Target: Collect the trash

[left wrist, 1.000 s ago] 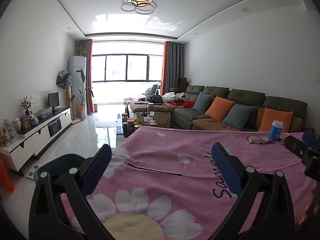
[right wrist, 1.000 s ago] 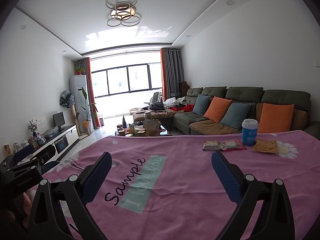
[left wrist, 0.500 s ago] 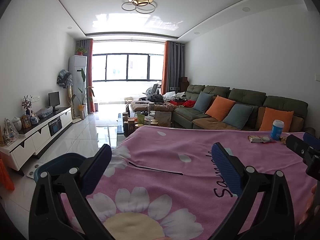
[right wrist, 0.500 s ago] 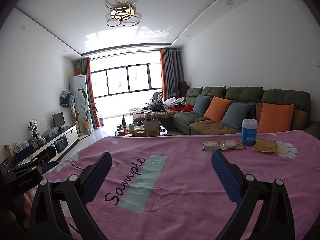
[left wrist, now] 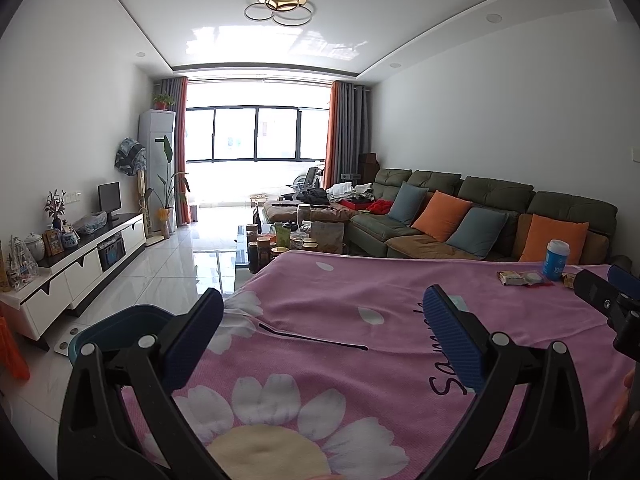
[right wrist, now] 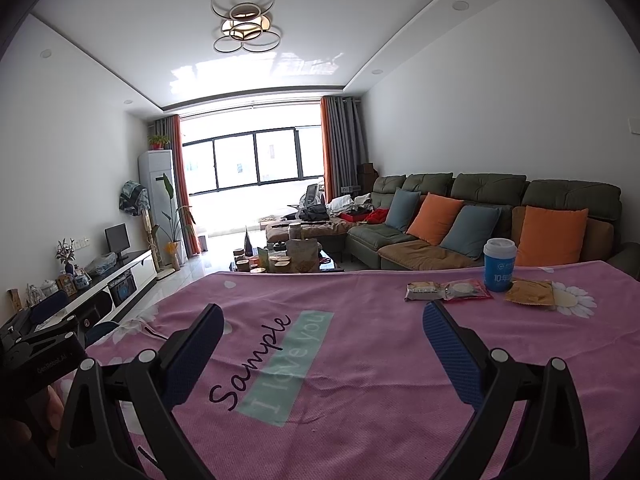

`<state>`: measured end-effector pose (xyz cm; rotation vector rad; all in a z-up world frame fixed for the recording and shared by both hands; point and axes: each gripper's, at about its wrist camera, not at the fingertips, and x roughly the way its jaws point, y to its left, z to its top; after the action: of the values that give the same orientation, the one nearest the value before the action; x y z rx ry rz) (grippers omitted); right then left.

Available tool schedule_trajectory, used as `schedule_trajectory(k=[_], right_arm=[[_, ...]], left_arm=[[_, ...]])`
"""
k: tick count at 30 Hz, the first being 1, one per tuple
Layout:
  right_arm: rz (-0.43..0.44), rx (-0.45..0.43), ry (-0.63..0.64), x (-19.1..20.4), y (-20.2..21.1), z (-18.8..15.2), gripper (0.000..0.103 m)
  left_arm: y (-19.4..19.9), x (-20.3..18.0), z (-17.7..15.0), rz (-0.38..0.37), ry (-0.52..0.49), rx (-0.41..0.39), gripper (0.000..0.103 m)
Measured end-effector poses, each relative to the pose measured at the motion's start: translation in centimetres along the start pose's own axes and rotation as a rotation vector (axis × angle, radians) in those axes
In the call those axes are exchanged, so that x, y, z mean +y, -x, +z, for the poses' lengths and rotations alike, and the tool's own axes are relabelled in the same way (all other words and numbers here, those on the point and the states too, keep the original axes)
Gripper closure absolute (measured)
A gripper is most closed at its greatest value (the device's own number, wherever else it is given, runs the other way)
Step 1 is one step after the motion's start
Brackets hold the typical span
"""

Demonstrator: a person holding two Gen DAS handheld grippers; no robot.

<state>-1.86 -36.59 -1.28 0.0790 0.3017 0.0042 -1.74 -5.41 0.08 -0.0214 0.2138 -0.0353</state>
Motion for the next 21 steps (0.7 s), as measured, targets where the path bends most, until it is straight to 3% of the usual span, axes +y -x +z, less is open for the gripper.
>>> schedule_trajectory(k=[21], right_arm=[[-0.001,0.001,-0.002,0.12,0.05,0.0,0.007]], left_arm=[[-0.15,0.04,-0.14,0.005,0.002,0.003,0.005]])
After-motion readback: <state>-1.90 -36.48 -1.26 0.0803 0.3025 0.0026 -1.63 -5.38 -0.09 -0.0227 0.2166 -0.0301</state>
